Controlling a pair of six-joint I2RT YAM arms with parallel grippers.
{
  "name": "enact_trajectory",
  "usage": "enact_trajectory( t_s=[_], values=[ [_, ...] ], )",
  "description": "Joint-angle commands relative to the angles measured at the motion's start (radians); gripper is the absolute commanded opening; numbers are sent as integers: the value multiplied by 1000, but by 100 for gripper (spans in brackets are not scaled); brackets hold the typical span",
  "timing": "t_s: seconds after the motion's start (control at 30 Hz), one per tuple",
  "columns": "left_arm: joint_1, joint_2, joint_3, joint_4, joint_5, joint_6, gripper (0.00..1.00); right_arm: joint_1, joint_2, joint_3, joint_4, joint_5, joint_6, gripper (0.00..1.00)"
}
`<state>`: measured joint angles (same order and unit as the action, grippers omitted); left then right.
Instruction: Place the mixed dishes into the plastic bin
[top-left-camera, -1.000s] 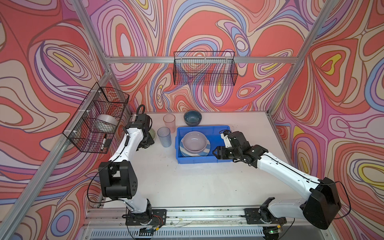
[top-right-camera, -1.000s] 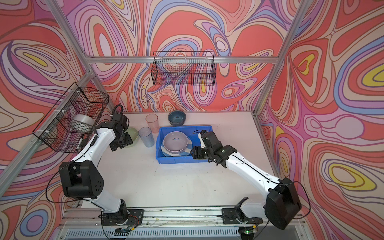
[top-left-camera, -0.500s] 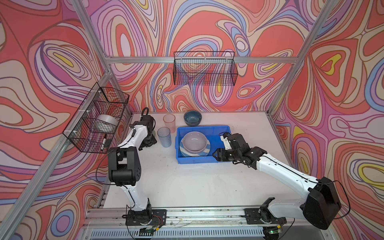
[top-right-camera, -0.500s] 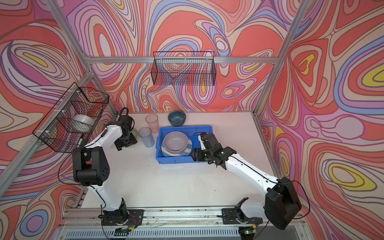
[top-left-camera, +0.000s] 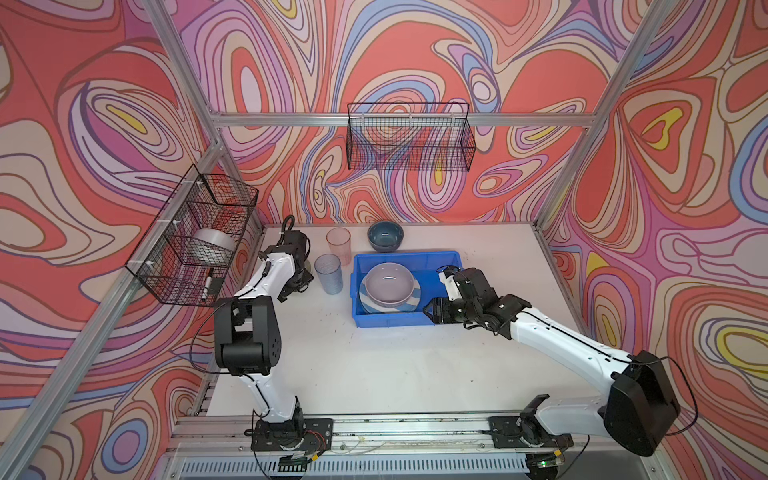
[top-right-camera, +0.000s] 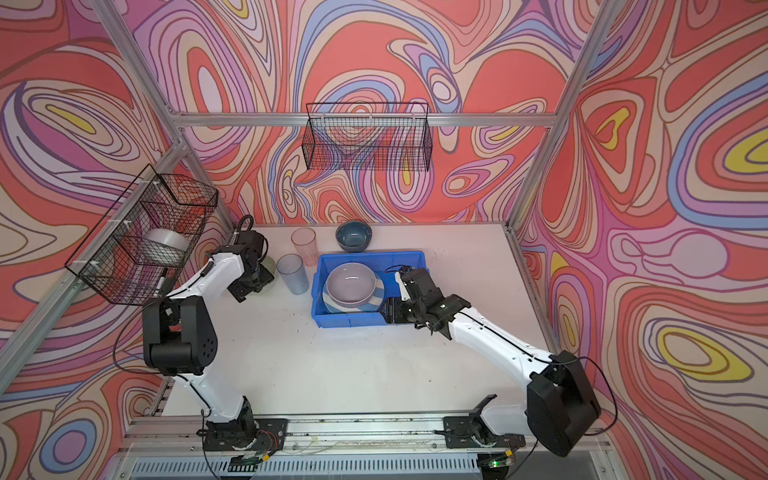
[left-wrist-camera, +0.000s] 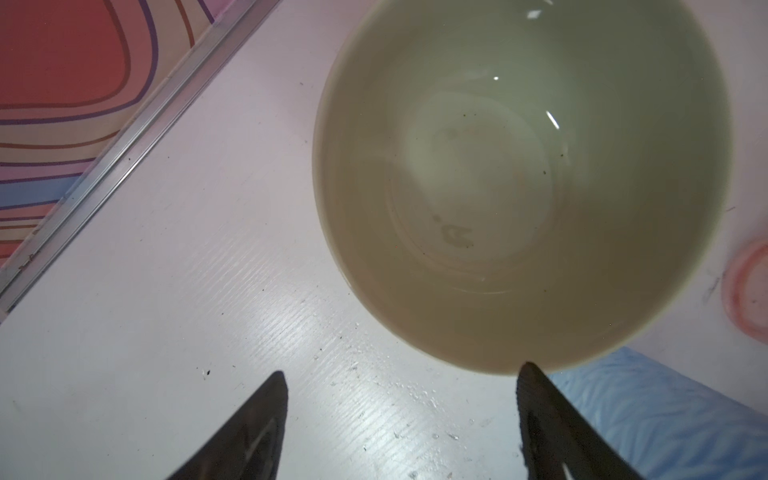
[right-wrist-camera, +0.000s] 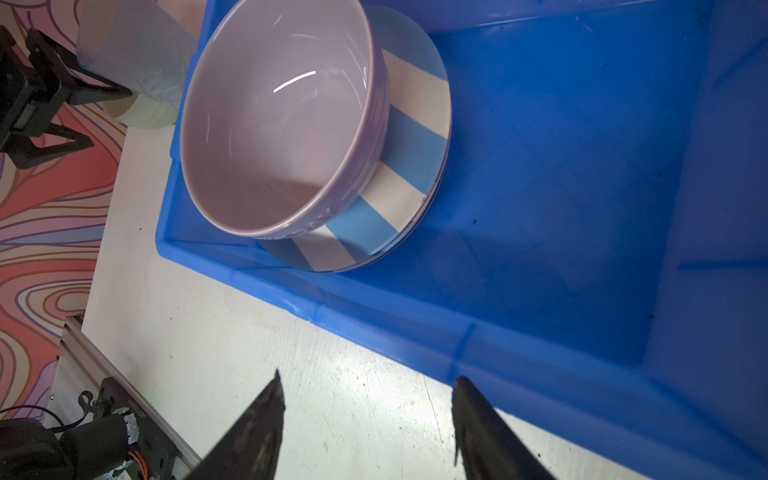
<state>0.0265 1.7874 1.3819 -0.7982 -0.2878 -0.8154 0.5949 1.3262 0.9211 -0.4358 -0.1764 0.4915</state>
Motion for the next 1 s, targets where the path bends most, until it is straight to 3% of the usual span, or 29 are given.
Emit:
enact_trajectory(
  t_s=[0.0, 0.4, 0.63, 0.77, 0.97],
  values=[
    [6, -7, -22, 35, -37, -71, 78, -2, 3, -22, 14, -5, -10, 65],
    [6, 124, 30, 46, -28, -110, 71, -1, -42, -25, -30, 21, -23, 66],
    [6, 159, 17, 70, -11, -125, 58, -3, -49, -19, -41, 35, -27, 65],
    [11, 158, 4, 72, -14, -125, 45, -1, -48, -15, -51, 37, -31, 65],
    [15, 135, -19, 74, -18, -95, 37, -1, -56, -22, -54, 48, -32, 66]
  ],
)
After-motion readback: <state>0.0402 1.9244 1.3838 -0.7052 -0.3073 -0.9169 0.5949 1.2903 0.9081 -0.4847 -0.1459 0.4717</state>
